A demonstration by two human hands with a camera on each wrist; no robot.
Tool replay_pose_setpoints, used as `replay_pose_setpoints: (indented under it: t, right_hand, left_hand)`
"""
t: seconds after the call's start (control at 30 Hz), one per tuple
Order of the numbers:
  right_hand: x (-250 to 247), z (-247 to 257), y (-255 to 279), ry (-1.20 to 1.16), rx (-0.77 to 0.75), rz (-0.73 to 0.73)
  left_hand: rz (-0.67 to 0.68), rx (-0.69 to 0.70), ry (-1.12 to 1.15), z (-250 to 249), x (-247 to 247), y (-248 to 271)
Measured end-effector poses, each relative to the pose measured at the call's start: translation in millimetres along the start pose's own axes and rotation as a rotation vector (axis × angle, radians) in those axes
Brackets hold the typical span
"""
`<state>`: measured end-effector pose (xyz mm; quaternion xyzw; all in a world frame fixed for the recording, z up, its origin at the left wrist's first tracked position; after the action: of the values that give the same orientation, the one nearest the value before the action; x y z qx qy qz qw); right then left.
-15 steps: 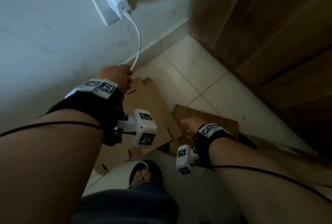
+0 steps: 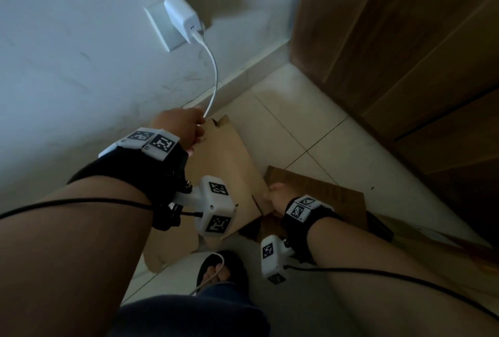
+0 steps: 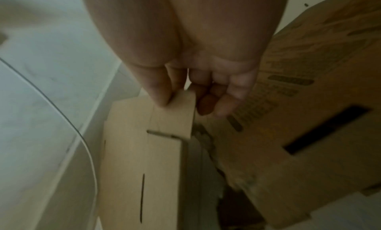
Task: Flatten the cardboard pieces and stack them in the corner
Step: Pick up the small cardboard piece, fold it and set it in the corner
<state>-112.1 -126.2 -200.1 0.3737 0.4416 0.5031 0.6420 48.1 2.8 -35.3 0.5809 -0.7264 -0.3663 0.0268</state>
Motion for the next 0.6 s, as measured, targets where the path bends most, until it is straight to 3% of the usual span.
replay_pose_setpoints:
  t: [0.23, 0.47, 0.6]
  right_hand:
    - [-58.5, 23.4, 69.7, -0.764, -0.177, 0.057]
    - [-115.8, 24.2, 159.5, -0.936, -0.382, 0.008]
    - [-143.0, 17.4, 218.2, -0.979, -0.517, -0.044]
  left_hand:
    - [0.081, 0.106, -0.065, -30.9, 1.4, 27.6]
    - [0.092, 0.18, -0.052, -53.0, -13.7, 79.2]
    - [0.175, 0.218, -0.034, -64.2, -1.5, 117.5]
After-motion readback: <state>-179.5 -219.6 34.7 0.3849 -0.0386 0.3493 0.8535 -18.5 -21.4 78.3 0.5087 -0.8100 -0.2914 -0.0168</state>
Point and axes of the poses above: each hand's wrist, its own y-axis away from the middle knuckle, its own x-axis out of the palm, z = x × y, the point moved 6 cm from there along -y, towards the middle knuckle, and after that the axes turned 6 degrees about x, right-handed, at the moved point
